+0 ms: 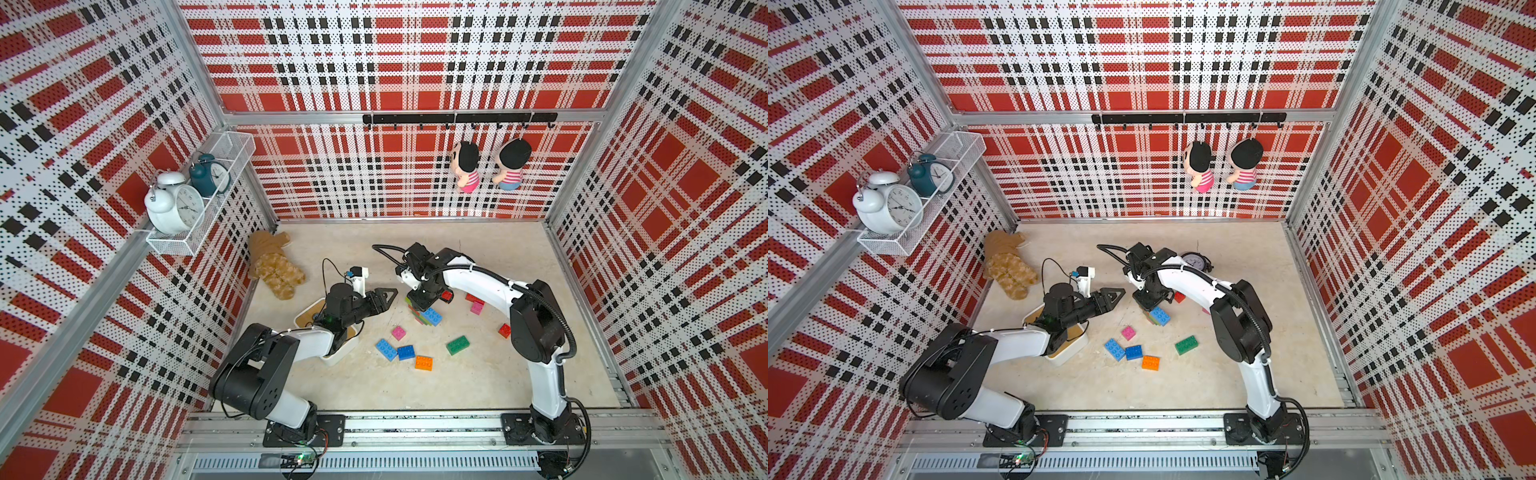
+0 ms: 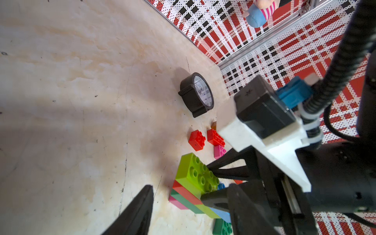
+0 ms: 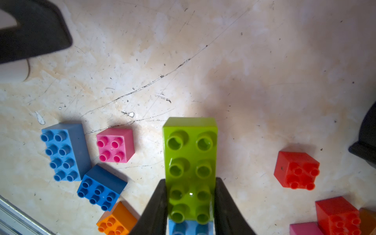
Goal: Assemble a heart with building blocks
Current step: Assemble the building block at the center of the board, then pick up the building block from the center of the board.
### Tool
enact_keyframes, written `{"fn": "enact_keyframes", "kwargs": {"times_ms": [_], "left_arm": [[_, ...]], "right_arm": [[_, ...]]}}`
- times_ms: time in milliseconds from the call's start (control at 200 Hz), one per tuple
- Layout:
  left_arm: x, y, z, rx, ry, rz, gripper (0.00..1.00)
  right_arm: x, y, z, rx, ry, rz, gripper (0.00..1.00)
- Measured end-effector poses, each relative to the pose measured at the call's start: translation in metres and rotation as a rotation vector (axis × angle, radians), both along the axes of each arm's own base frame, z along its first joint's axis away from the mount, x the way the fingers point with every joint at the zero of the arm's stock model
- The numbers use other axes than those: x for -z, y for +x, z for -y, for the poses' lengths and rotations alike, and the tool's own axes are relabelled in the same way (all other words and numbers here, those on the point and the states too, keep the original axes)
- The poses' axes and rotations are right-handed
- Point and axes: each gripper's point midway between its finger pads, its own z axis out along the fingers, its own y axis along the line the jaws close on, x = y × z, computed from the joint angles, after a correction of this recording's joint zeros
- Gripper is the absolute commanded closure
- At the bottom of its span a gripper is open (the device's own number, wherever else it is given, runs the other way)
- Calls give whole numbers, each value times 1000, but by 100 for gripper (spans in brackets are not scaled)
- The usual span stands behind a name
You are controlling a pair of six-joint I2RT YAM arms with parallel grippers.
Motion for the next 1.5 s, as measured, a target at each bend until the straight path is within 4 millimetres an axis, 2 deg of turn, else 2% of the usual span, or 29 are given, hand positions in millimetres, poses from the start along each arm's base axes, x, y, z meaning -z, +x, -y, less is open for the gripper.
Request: {"fn": "enact_keyframes", "kwargs": {"times_ms": [125, 276, 346, 421, 541, 686, 787, 887, 982, 1087, 1152, 1323, 1498], "left_arm": [[0, 0, 0, -1, 1, 1, 38], [1, 1, -1, -9, 6, 3, 38], [1, 2, -2, -15, 11, 3, 38], [1, 2, -3, -18, 14, 4, 37], [-2, 2, -4, -21, 20, 15, 36], [-11, 3, -8, -42, 28, 40, 32], [-17, 4, -12, -59, 50, 58, 30], [-24, 12, -12, -72, 90, 75, 28], [-37, 22, -4, -69, 133, 105, 28], [-48, 32, 14, -45, 188, 139, 28], [-50, 37, 27, -25, 231, 147, 28], [-39, 39, 56, 32, 330, 136, 30], [-25, 35, 76, 74, 421, 119, 30]], "right_arm": [[0, 1, 1, 1, -3, 3, 93], [-1, 1, 0, 5, 0, 5, 72], [-2, 1, -1, 11, 4, 6, 55], [-3, 0, 0, 16, -1, 0, 43], [-8, 4, 1, 49, 10, -5, 35], [-30, 21, -11, 76, 92, 49, 32], [-44, 29, -8, 118, 150, 82, 31], [-53, 37, 14, 200, 195, 100, 31], [-56, 49, 48, 306, 215, 129, 37], [-49, 57, 83, 396, 204, 149, 42], [-43, 58, 94, 414, 193, 149, 43], [-27, 62, 99, 396, 148, 140, 46], [0, 73, 102, 381, 83, 113, 47]]}}
